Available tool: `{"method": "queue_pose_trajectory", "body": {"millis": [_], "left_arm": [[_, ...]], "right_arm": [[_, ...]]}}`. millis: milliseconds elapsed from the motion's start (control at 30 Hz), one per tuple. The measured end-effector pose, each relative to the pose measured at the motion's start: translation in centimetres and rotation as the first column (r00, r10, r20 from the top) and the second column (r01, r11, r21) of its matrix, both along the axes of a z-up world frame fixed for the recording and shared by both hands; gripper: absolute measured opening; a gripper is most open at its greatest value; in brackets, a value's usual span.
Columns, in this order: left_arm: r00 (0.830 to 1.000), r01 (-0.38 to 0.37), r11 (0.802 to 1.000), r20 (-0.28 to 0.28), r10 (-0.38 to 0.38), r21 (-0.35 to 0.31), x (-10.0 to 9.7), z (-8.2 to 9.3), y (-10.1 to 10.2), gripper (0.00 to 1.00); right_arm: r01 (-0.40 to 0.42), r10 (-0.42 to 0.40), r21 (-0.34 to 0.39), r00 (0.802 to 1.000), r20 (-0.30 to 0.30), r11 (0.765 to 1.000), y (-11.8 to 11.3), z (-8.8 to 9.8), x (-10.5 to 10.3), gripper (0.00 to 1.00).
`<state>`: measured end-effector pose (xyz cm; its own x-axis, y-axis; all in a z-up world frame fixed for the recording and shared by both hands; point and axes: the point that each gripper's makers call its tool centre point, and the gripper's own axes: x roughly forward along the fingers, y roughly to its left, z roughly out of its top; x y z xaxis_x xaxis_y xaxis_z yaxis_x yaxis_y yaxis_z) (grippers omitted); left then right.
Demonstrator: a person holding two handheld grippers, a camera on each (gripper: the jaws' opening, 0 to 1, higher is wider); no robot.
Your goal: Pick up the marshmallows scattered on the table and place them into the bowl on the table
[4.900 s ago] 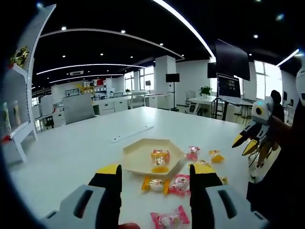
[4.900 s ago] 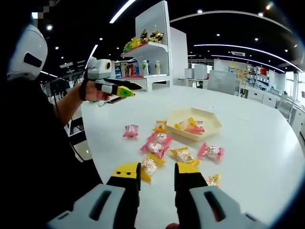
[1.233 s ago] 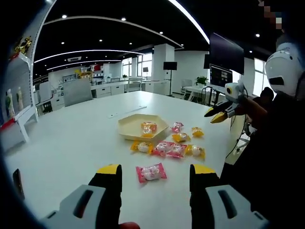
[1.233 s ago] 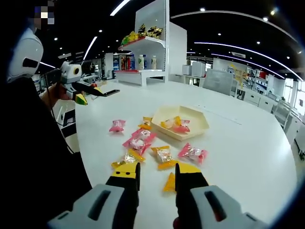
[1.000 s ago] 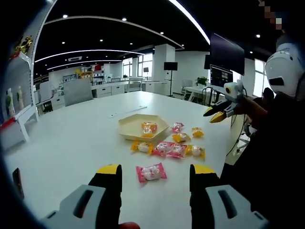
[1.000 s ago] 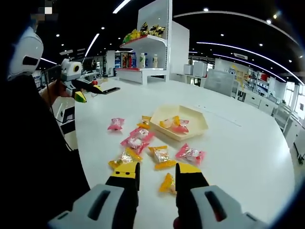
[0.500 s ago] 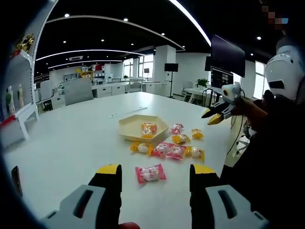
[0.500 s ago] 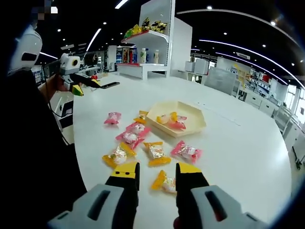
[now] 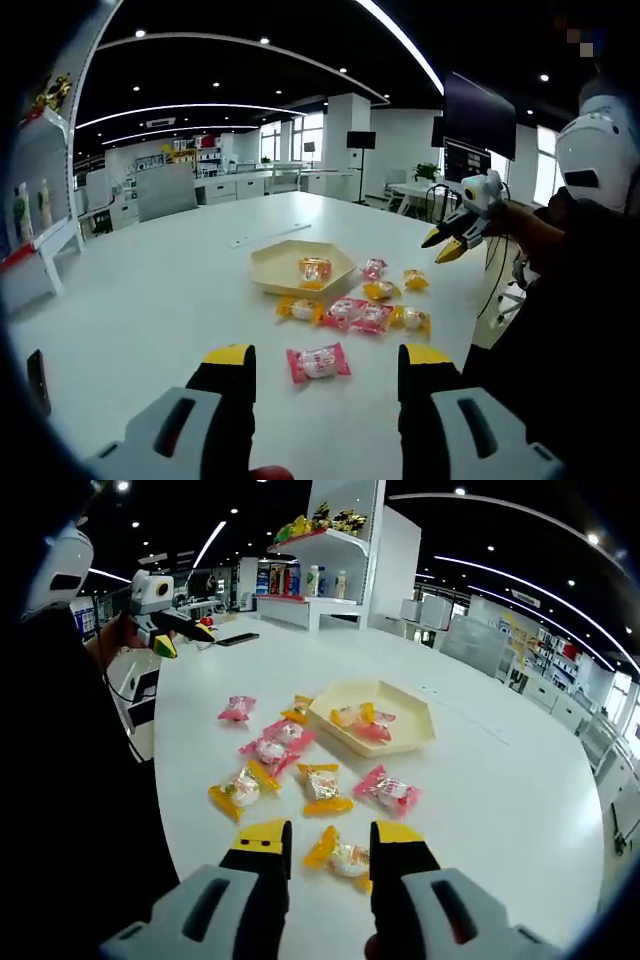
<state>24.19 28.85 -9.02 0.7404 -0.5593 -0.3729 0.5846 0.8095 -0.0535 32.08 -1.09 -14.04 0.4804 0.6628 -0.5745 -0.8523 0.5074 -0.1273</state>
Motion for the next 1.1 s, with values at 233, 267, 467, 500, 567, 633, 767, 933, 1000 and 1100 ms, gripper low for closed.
{"method": "queue_pose_trajectory", "body": {"millis": [233, 267, 467, 500, 567, 633, 767, 933, 1000, 1100], "left_arm": [[1.0, -0.002, 1.0, -0.005, 0.002, -0.003, -0.27, -0.14, -0.18, 0.57], [1.0, -0.001, 1.0, -0.006, 0.001, -0.003, -0.31, -0.15, -0.21, 0.57], [1.0, -0.005, 1.0, -0.004, 0.005, -0.004, -0.3, -0.04, -0.13, 0.57], [1.0, -0.006, 1.0, -0.004, 0.006, -0.004, -0.3, -0.08, -0.12, 0.57], [1.0, -0.004, 1.0, -0.006, 0.004, -0.005, -0.35, -0.21, -0.15, 0.57], [1.0, -0.005, 1.0, -0.006, 0.005, -0.008, -0.41, -0.31, -0.15, 0.57], [1.0, -0.004, 1.0, -0.006, 0.004, -0.016, -0.58, -0.49, -0.11, 0.57], [1.0, -0.006, 1.0, -0.007, 0.006, -0.018, -0.73, -0.55, 0.06, 0.57], [1.0, -0.004, 1.0, -0.007, 0.003, -0.018, -0.75, -0.55, 0.04, 0.57], [1.0, 0.001, 1.0, -0.005, -0.001, -0.019, -0.77, -0.51, -0.08, 0.57]], "right_arm": [[-0.023, 0.023, -0.011, 1.0, -0.005, 1.0, 0.27, -0.19, -0.16, 0.32], [-0.026, 0.026, -0.013, 1.0, -0.004, 1.0, 0.28, -0.21, -0.15, 0.32], [-0.043, 0.043, -0.039, 0.999, -0.003, 0.998, 0.26, -0.44, 0.07, 0.32], [-0.046, 0.046, -0.041, 0.999, -0.003, 0.998, 0.3, -0.44, 0.08, 0.32], [-0.052, 0.052, -0.046, 0.999, -0.006, 0.998, 0.37, -0.55, 0.11, 0.32], [-0.056, 0.055, -0.055, 0.998, -0.009, 0.997, 0.38, -0.77, 0.2, 0.32], [-0.059, 0.058, -0.069, 0.998, -0.015, 0.996, 0.32, -1.01, 0.4, 0.32], [-0.065, 0.064, -0.083, 0.998, -0.012, 0.994, 0.34, -0.89, 0.56, 0.32], [-0.065, 0.065, -0.088, 0.998, -0.011, 0.994, 0.26, -0.88, 0.64, 0.32], [-0.067, 0.066, -0.097, 0.998, -0.013, 0.993, 0.14, -0.98, 0.74, 0.32]]}}
